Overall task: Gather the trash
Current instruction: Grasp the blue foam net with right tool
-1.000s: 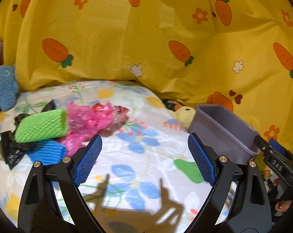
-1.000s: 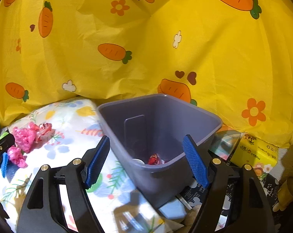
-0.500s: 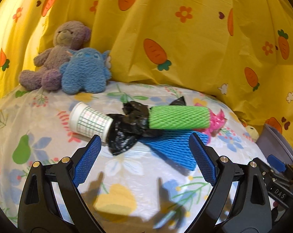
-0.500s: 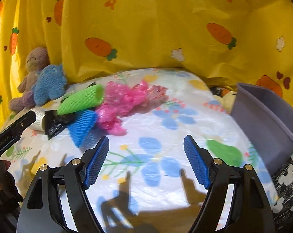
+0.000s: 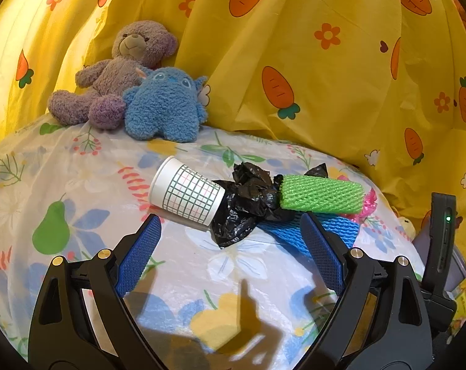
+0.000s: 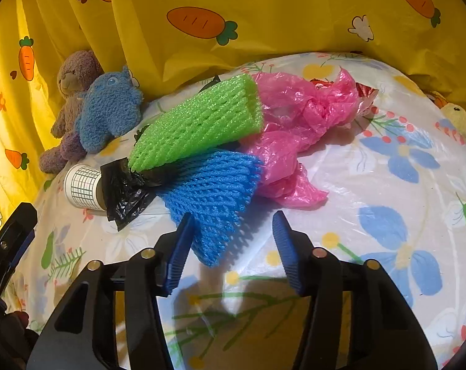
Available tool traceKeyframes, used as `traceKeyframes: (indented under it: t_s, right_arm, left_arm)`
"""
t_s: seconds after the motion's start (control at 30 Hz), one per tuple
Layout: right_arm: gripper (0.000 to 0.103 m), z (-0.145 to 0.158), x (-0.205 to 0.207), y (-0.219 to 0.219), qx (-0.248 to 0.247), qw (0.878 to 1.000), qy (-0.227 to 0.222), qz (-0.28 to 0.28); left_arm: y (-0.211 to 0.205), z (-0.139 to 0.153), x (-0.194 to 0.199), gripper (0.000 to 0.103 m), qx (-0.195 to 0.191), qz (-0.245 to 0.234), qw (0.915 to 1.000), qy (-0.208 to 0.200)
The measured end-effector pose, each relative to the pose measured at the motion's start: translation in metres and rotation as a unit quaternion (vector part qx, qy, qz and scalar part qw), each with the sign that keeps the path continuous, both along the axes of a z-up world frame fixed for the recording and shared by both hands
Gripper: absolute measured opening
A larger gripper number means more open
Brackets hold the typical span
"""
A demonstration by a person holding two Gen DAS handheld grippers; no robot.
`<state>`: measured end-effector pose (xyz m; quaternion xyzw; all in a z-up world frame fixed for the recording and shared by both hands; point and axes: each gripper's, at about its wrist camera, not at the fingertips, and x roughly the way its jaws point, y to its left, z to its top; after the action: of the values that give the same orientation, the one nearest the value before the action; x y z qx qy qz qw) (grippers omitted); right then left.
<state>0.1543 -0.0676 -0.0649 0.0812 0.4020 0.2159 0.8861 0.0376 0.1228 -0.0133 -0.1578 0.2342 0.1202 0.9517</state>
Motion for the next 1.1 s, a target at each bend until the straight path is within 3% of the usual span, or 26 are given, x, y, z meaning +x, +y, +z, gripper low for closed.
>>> traceKeyframes:
  t_s: [0.03,0.07,0.1,0.3,0.5,0.67,0.93,1.1]
  right_arm:
    - [0.035,-0.001,0.001,0.001,0.004,1.0,0.003,0.006]
    - [0.018,-0.003,0.001,0.002,0.006,1.0,0.005,0.013]
    - [0.007,-0.004,0.0,0.003,0.004,1.0,0.004,0.019]
    - [0.007,0.003,-0.03,-0.026,-0.005,0.999,-0.036,0.016]
    - [0.007,0.012,-0.058,-0.088,-0.039,0.994,-0.082,-0.054]
    - [0.007,0.015,-0.066,-0.121,-0.03,0.992,-0.092,-0.084]
    - [0.007,0.014,-0.077,-0.138,-0.057,0.989,-0.106,-0.09]
    - [0.007,0.017,-0.09,-0.15,-0.03,0.992,-0.106,-0.061]
  left_arm:
    - [-0.001,-0.001,0.001,0.09,0.0,-0.003,1.0,0.001]
    - [-0.002,-0.002,0.002,0.09,0.001,-0.006,1.0,0.003]
    - [-0.003,-0.002,0.003,0.09,0.001,-0.009,0.9999,0.004]
    - [-0.012,-0.003,0.01,0.09,0.005,-0.028,0.9996,0.007]
    - [-0.03,-0.011,0.024,0.09,-0.01,-0.063,0.9978,0.018]
    - [-0.056,-0.015,0.034,0.09,-0.011,-0.1,0.9945,0.028]
    - [-0.088,-0.008,0.041,0.09,-0.006,-0.149,0.9886,0.018]
    - [-0.102,-0.005,0.046,0.09,0.003,-0.163,0.9865,0.017]
